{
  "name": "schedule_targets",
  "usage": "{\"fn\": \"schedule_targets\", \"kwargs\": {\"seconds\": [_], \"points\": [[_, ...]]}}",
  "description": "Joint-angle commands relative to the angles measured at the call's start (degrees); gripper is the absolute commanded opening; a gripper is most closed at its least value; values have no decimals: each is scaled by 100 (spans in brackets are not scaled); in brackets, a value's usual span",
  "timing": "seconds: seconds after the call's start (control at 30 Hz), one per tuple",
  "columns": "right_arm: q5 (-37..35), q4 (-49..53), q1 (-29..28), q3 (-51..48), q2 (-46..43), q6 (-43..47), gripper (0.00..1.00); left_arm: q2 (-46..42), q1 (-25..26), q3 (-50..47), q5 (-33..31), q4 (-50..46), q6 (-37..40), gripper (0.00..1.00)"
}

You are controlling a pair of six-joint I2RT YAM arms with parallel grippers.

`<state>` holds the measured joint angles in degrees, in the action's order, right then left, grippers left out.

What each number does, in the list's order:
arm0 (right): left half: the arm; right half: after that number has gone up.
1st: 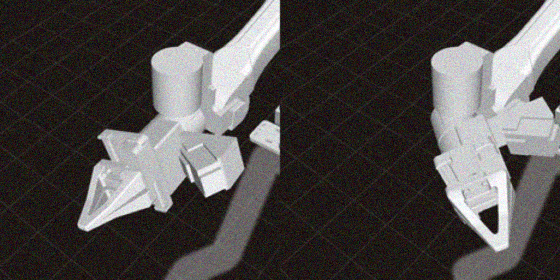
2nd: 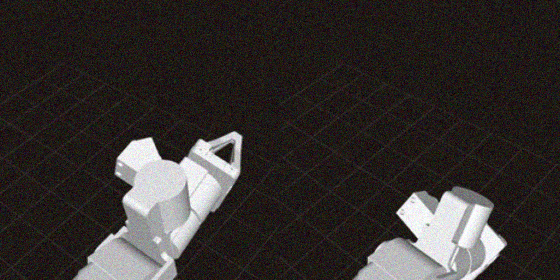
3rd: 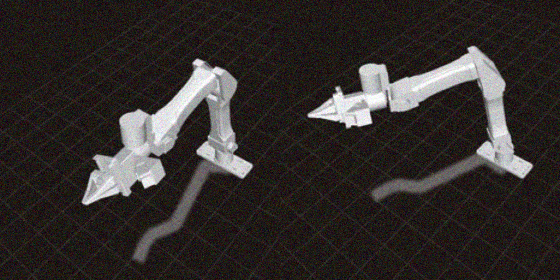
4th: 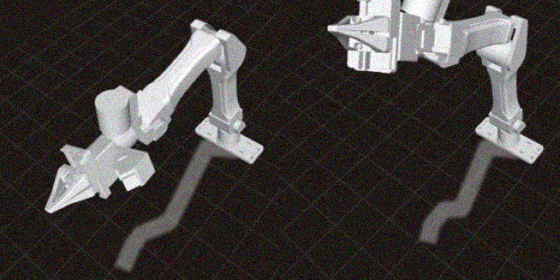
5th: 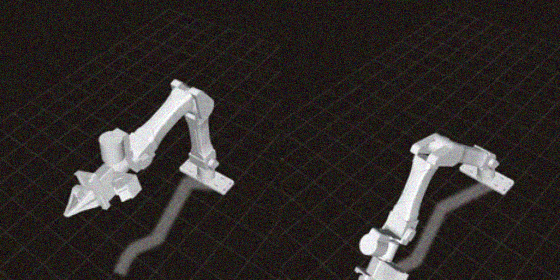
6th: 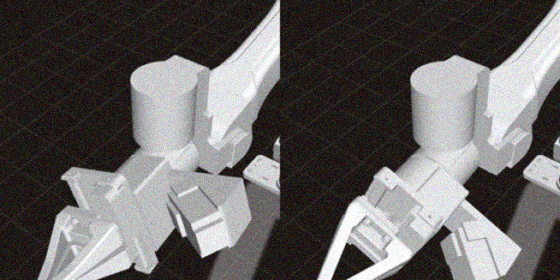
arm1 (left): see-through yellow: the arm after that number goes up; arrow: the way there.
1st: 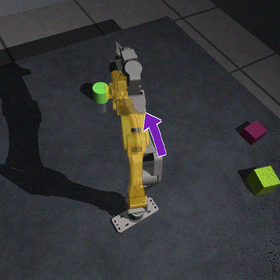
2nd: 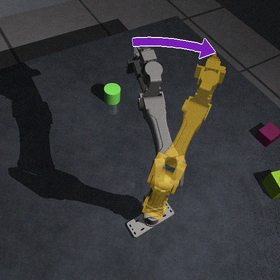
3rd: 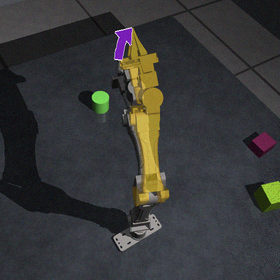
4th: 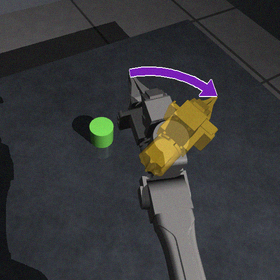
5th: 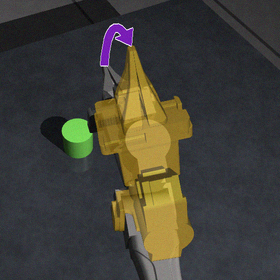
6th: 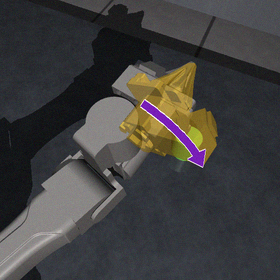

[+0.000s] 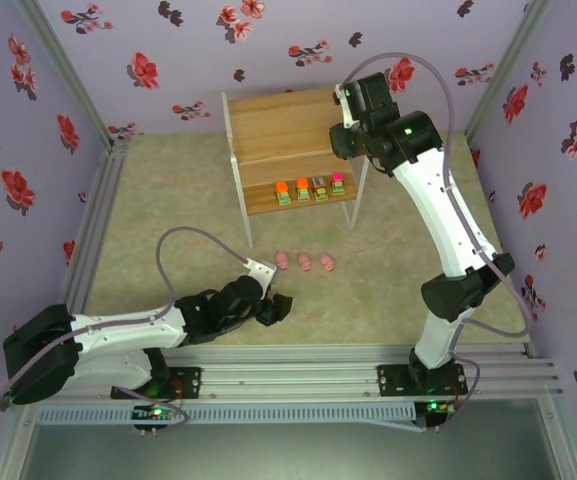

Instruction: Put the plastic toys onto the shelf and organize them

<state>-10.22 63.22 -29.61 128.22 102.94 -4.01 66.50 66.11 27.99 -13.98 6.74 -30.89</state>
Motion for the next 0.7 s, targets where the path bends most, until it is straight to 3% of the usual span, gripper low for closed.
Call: {"fn": "schedule_targets", "kwargs": {"seconds": [0.0,0.67], "points": [[81,100,43,234,149,85,33,12,-45,-39,-127,-16,-34,64],[147,173,69,473,349,76,39,-6,-73,-65,-118,-4,-56,64]]}}
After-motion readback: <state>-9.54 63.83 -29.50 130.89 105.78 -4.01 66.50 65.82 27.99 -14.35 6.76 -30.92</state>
